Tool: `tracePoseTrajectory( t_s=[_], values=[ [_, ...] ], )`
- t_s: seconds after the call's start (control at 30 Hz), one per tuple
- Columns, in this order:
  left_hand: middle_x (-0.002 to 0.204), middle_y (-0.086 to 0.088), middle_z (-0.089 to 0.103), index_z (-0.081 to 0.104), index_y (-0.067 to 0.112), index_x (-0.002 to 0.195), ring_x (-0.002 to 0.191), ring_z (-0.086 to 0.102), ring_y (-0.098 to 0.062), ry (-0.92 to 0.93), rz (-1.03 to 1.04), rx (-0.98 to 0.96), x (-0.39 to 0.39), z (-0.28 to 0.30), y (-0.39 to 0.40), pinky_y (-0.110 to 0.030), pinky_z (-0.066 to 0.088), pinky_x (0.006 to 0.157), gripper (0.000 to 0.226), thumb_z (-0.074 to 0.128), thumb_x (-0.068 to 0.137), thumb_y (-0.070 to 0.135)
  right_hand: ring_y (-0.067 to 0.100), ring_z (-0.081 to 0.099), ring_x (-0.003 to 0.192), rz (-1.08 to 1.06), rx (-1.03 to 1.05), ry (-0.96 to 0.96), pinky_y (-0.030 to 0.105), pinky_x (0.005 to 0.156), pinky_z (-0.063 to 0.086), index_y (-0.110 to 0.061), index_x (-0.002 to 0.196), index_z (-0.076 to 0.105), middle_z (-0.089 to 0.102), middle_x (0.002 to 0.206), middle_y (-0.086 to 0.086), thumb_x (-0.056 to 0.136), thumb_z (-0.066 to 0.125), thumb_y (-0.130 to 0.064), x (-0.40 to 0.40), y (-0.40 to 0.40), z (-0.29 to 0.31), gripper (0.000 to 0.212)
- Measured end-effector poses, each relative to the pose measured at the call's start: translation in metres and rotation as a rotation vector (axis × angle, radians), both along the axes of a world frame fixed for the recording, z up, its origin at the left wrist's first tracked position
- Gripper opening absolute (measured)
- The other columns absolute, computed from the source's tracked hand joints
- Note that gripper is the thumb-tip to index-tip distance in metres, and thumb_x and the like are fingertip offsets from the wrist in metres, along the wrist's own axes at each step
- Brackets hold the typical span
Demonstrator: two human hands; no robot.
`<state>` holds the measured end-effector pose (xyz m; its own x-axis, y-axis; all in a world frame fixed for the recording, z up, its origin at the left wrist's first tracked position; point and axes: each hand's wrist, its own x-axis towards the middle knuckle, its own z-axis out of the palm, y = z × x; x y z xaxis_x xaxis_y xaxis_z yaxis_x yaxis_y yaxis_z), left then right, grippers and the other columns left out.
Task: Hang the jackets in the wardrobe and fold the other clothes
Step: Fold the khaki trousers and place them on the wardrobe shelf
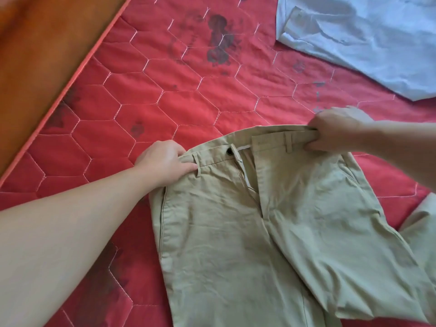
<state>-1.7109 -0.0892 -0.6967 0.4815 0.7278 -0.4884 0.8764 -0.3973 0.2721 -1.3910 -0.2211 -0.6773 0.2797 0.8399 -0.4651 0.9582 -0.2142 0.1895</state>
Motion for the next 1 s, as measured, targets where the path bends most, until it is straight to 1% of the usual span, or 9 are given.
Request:
tracePoseTrajectory(
  t_s=[0.1, 0.23, 0.3, 0.43, 0.57, 0.73, 0.87, 0.93, 1.0],
  values=[
    [0.074, 0.001, 0.063, 0.067, 0.024, 0.073, 0.08, 0.06, -0.027, 0.074, -0.071, 0.085, 0.015, 0.028, -0.009, -0.033, 0.043, 0.064, 0.034, 0.062, 0.085, 0.056, 0.027, 0.06, 0.074, -0.048, -0.011, 0.053, 0.029, 0.056, 0.041, -0.029, 0.066, 0.052, 0.057, 0.073, -0.002, 0.084, 0.06, -0.049, 0.009, -0.025, 0.034, 0.029],
    [0.079, -0.001, 0.061, 0.056, 0.024, 0.069, 0.084, 0.059, -0.029, 0.09, -0.224, 0.167, 0.058, 0.104, -0.022, -0.035, 0.044, 0.068, 0.038, 0.054, 0.091, 0.055, 0.024, 0.059, 0.073, -0.037, -0.015, 0.013, 0.031, 0.063, 0.051, -0.024, 0.086, 0.065, 0.054, 0.07, -0.005, 0.088, 0.055, -0.052, 0.036, -0.072, 0.112, 0.03],
    [0.082, -0.002, 0.06, 0.055, 0.025, 0.071, 0.083, 0.056, -0.029, 0.06, -0.286, 0.24, 0.089, 0.159, -0.032, -0.037, 0.047, 0.072, 0.036, 0.052, 0.093, 0.054, 0.026, 0.058, 0.077, -0.074, 0.01, -0.016, 0.03, 0.063, 0.045, -0.02, 0.093, 0.065, 0.05, 0.07, -0.004, 0.092, 0.05, -0.056, 0.053, -0.104, 0.165, 0.039],
    [0.089, 0.002, 0.059, 0.059, 0.026, 0.087, 0.09, 0.057, -0.028, -0.043, -0.387, 0.418, 0.152, 0.289, -0.069, -0.035, 0.043, 0.071, 0.035, 0.048, 0.094, 0.058, 0.027, 0.065, 0.094, -0.124, 0.062, -0.134, 0.029, 0.068, 0.042, -0.021, 0.099, 0.065, 0.067, 0.097, 0.003, 0.094, 0.039, -0.062, 0.09, -0.178, 0.283, 0.048],
    [0.086, 0.001, 0.056, 0.049, 0.03, 0.076, 0.095, 0.06, -0.03, -0.163, -0.451, 0.526, 0.198, 0.426, -0.128, -0.036, 0.045, 0.071, 0.035, 0.048, 0.094, 0.06, 0.023, 0.065, 0.095, -0.171, 0.182, -0.284, 0.028, 0.07, 0.047, -0.025, 0.094, 0.067, 0.068, 0.097, -0.003, 0.092, 0.035, -0.066, 0.122, -0.255, 0.418, 0.052],
    [0.101, -0.001, 0.065, 0.061, 0.028, 0.094, 0.1, 0.06, -0.03, -0.322, -0.496, 0.655, 0.233, 0.579, -0.206, -0.037, 0.047, 0.077, 0.035, 0.048, 0.093, 0.061, 0.021, 0.063, 0.087, -0.285, 0.405, -0.332, 0.027, 0.065, 0.044, -0.028, 0.085, 0.068, 0.068, 0.089, -0.007, 0.088, 0.044, -0.069, 0.141, -0.361, 0.584, 0.048],
    [0.08, 0.008, 0.059, 0.058, 0.03, 0.071, 0.091, 0.06, -0.025, -0.495, -0.493, 0.6, 0.246, 0.673, -0.275, -0.044, 0.052, 0.084, 0.034, 0.053, 0.089, 0.059, 0.023, 0.062, 0.089, -0.408, 0.558, -0.319, 0.028, 0.065, 0.045, -0.027, 0.087, 0.071, 0.069, 0.092, -0.001, 0.087, 0.051, -0.065, 0.125, -0.443, 0.688, 0.043],
    [0.08, 0.006, 0.062, 0.064, 0.027, 0.07, 0.086, 0.06, -0.022, -0.585, -0.479, 0.558, 0.247, 0.705, -0.313, -0.04, 0.053, 0.082, 0.033, 0.057, 0.087, 0.054, 0.024, 0.06, 0.085, -0.501, 0.583, -0.276, 0.032, 0.072, 0.051, -0.024, 0.078, 0.069, 0.068, 0.09, 0.003, 0.087, 0.054, -0.061, 0.112, -0.479, 0.724, 0.041],
    [0.085, 0.002, 0.066, 0.071, 0.022, 0.075, 0.081, 0.06, -0.017, -0.646, -0.479, 0.498, 0.246, 0.728, -0.35, -0.035, 0.052, 0.076, 0.031, 0.061, 0.088, 0.048, 0.021, 0.06, 0.079, -0.599, 0.573, -0.225, 0.031, 0.071, 0.051, -0.026, 0.072, 0.063, 0.064, 0.084, 0.002, 0.086, 0.057, -0.059, 0.097, -0.514, 0.749, 0.037]
  ],
)
